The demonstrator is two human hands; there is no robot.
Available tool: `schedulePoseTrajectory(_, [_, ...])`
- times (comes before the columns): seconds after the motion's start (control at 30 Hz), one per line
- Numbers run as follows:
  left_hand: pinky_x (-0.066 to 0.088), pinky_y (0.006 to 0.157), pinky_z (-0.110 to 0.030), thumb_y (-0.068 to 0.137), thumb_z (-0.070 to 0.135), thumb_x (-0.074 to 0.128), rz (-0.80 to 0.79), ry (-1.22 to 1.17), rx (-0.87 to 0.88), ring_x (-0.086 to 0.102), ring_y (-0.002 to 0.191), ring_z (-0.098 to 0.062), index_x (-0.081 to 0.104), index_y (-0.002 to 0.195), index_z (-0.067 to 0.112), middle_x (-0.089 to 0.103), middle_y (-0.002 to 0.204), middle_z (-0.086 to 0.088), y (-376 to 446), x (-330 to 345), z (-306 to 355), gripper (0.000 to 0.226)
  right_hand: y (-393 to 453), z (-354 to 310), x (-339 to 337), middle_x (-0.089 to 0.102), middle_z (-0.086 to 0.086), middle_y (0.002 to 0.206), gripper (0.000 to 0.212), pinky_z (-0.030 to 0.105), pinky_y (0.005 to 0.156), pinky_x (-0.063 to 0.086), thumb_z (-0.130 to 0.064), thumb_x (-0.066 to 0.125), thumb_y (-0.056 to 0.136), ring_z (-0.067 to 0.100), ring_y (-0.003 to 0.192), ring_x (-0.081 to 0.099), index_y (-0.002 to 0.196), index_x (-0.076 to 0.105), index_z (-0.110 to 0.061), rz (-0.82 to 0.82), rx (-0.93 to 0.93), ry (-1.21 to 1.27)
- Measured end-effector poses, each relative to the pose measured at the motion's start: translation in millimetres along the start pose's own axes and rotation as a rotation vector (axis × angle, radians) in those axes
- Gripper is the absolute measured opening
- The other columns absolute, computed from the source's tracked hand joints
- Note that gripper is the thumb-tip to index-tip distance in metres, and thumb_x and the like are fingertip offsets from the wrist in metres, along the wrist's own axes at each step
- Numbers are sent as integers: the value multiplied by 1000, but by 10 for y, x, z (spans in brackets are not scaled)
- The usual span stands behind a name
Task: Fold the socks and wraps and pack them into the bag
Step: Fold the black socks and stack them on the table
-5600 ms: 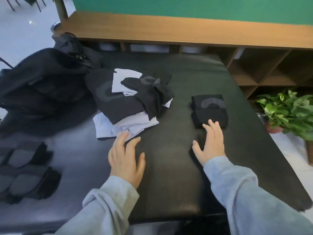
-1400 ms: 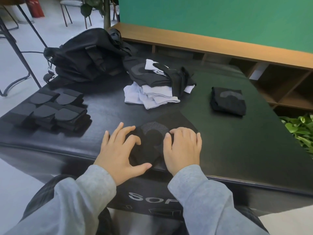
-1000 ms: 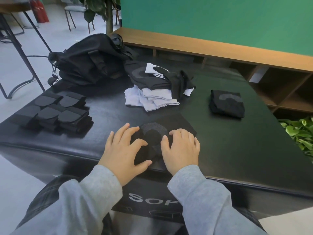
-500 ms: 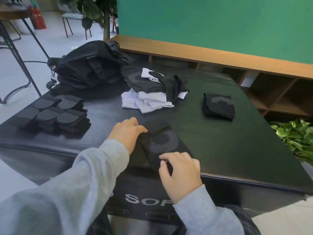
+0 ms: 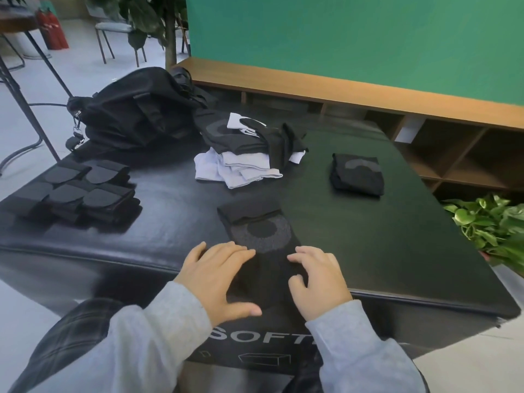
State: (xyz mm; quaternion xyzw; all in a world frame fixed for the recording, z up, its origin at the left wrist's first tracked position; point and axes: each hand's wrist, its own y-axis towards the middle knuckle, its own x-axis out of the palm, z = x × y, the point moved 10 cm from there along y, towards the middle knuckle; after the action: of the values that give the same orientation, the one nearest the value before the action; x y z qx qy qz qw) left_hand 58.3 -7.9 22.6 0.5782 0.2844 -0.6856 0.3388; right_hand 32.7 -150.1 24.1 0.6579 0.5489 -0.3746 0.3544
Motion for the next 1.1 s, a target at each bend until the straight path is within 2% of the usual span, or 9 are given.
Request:
schedulePoseTrajectory(0.07, [-2, 117, -44, 74, 75, 46, -159, 54, -76, -3, 143, -7, 1, 146, 37, 4, 154, 18, -2, 152, -114, 93, -21, -57, 31, 40, -13, 137, 45, -5, 86, 9, -3, 43, 87, 6, 126, 28, 127, 51, -21, -45, -35, 59])
schedulePoseTrajectory(0.2, [-5, 116, -45, 81, 63, 52, -149, 51, -99, -11, 143, -9, -2, 145, 39, -7, 155, 17, -20, 155, -178, 87, -84, -212, 73, 35, -21, 119, 57, -10, 81, 13, 10, 40, 82, -2, 112, 31, 127, 47, -24, -114, -128, 145])
schedulePoseTrajectory(0.4, [-4, 110, -29, 88, 37, 57, 83, -155, 8, 20, 140, -6, 48, 131, 33, 36, 143, 16, -78, -23, -115, 45, -101, -282, 128, 36, -21, 118, 60, -9, 85, 9, 15, 39, 83, -3, 116, 27, 129, 48, -22, -124, -225, 120])
schedulePoseTrajectory(0.5, [16, 111, -37, 85, 35, 59, 135, -164, 35, 40, 131, -10, 59, 120, 30, 51, 131, 15, -92, -54, -113, 36, -88, -253, 142, 39, -18, 130, 53, -7, 89, 9, 5, 46, 87, 3, 126, 25, 130, 49, -24, -87, -243, 77])
schedulePoseTrajectory(0.6, [41, 88, -43, 69, 32, 59, 228, -155, 85, 66, 100, -15, 68, 90, 29, 69, 100, 11, -112, -148, -92, 23, -66, -190, 106, 42, -15, 134, 37, 8, 98, 15, -6, 57, 86, 10, 128, 28, 119, 61, -22, -5, -217, 3])
schedulePoseTrajectory(0.7, [45, 87, -41, 76, 34, 45, 277, -197, 95, 67, 94, -9, 63, 85, 30, 70, 92, 15, -135, -209, -92, 21, -61, -177, 52, 50, -19, 124, 16, 15, 95, 20, -18, 63, 87, 7, 126, 36, 102, 68, -20, 40, -189, 26])
schedulePoseTrajectory(0.77, [44, 96, -44, 80, 38, 44, 257, -231, 59, 65, 100, -8, 62, 96, 29, 68, 98, 15, -137, -219, -102, 26, -58, -174, 47, 50, -23, 118, 16, 13, 93, 22, -28, 57, 91, 1, 121, 39, 103, 65, -21, 25, -177, 32])
schedulePoseTrajectory(0.9, [25, 112, -28, 85, 45, 59, 214, -282, -31, 51, 109, -3, 51, 124, 28, 57, 113, 17, -107, -183, -188, 43, -33, -116, 6, 52, -16, 99, 18, 16, 89, 34, -32, 48, 95, 5, 106, 47, 106, 60, -23, 19, -110, 73])
schedulePoseTrajectory(1.1, [38, 70, -14, 88, 33, 56, 339, -352, -107, 48, 76, -4, 56, 113, 26, 44, 70, 22, -136, -249, -312, 25, -31, -50, -27, 48, -8, 90, 20, 14, 73, 30, -33, 44, 97, 6, 88, 42, 103, 55, -18, 50, -25, 97])
